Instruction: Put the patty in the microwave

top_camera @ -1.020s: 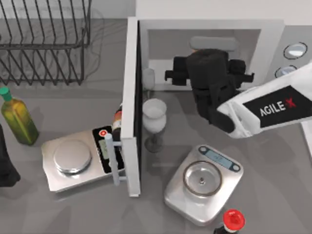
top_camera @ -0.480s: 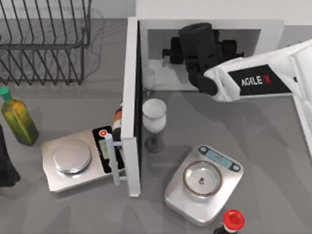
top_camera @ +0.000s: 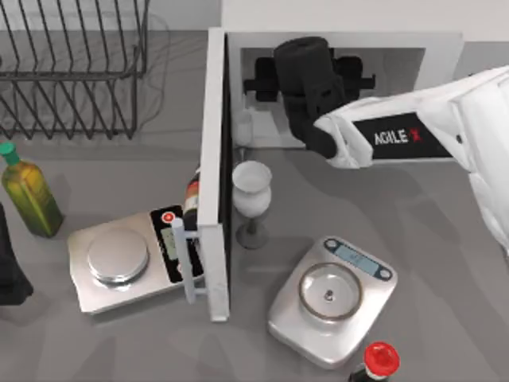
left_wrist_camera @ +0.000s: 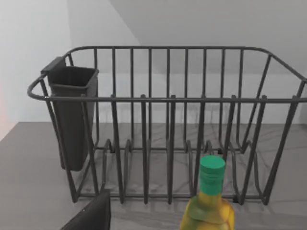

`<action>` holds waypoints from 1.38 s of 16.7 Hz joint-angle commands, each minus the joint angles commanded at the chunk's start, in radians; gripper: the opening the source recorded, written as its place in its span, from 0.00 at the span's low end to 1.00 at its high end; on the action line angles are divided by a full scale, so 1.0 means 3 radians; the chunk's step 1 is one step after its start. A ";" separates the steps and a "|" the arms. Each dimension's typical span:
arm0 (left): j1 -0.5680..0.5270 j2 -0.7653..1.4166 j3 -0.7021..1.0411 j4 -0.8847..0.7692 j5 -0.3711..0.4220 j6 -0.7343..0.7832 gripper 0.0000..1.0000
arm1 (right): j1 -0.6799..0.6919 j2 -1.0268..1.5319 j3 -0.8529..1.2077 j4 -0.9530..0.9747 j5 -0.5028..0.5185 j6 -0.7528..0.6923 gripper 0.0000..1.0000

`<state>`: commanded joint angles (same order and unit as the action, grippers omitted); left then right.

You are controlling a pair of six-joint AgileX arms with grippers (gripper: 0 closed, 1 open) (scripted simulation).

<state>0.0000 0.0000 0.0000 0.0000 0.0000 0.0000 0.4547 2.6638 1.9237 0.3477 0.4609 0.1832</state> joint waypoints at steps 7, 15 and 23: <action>0.0000 0.0000 0.0000 0.0000 0.0000 0.0000 1.00 | 0.0000 0.0000 0.0000 0.0000 0.0000 0.0000 0.30; 0.0000 0.0000 0.0000 0.0000 0.0000 0.0000 1.00 | 0.0000 0.0000 0.0000 0.0000 0.0000 0.0000 0.90; 0.0000 0.0000 0.0000 0.0000 0.0000 0.0000 1.00 | 0.0000 0.0000 0.0000 0.0000 0.0000 0.0000 1.00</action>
<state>0.0000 0.0000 0.0000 0.0000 0.0000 0.0000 0.4547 2.6638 1.9237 0.3477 0.4609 0.1832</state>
